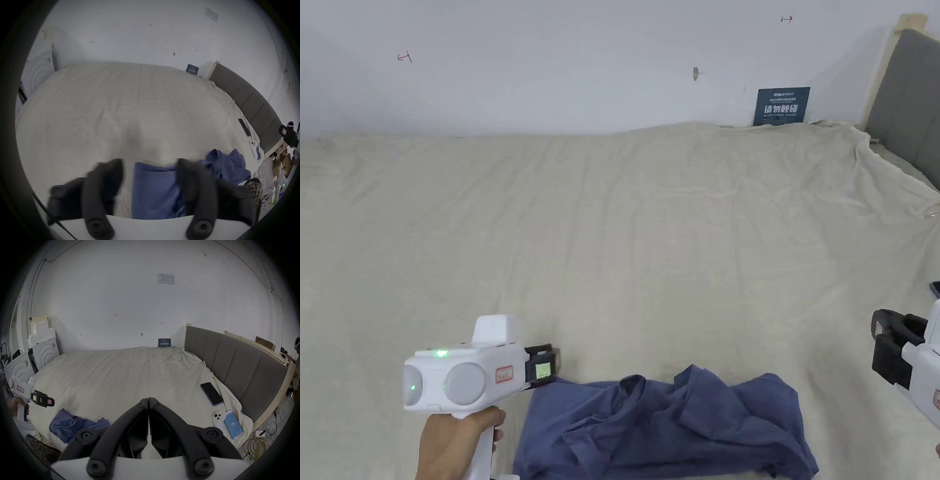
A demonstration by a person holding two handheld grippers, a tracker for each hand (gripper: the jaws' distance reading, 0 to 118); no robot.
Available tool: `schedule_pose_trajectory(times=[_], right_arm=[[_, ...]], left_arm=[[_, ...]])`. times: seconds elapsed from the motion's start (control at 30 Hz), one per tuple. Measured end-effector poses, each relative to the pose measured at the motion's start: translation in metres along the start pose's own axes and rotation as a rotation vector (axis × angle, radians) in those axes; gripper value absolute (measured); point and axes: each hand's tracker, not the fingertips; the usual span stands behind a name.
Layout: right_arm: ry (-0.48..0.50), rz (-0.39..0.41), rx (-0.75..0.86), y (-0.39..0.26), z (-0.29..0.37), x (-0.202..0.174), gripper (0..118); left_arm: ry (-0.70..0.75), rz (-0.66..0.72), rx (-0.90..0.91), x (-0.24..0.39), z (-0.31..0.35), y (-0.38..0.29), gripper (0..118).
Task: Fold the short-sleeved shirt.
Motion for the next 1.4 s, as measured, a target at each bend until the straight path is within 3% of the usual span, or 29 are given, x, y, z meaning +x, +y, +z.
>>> schedule_pose_trajectory(times=[0.03, 0.1, 0.2, 0.47, 1.0, 1.17, 1.4], right_arm=[[0.001, 0.001, -0.003, -0.001, 0.000, -0.001, 0], [0.001, 0.006, -0.008, -0.001, 0.000, -0.002, 0], [-0.001, 0.007, -0.014, -0.003, 0.000, -0.001, 0], [-0.007, -0.007, -0.022, -0.006, 0.005, 0.007, 0], [-0.012, -0.030, -0.046, -0.015, 0.005, 0.015, 0], [-0.013, -0.025, -0.040, -0.012, 0.009, 0.015, 0], [-0.014, -0.021, -0.029, -0.008, 0.011, 0.015, 0]], left_arm=[[-0.003, 0.009, 0.005, -0.003, -0.003, -0.006, 44], [-0.022, 0.043, 0.000, -0.008, -0.007, -0.014, 18], [-0.059, 0.034, 0.004, -0.006, -0.015, -0.030, 0], [-0.074, -0.103, -0.124, 0.037, -0.053, -0.079, 0], [-0.228, -0.147, -0.143, 0.141, -0.066, -0.100, 0], [-0.240, -0.102, -0.163, 0.132, -0.066, -0.092, 0], [-0.306, -0.078, -0.103, 0.097, -0.016, -0.052, 0]])
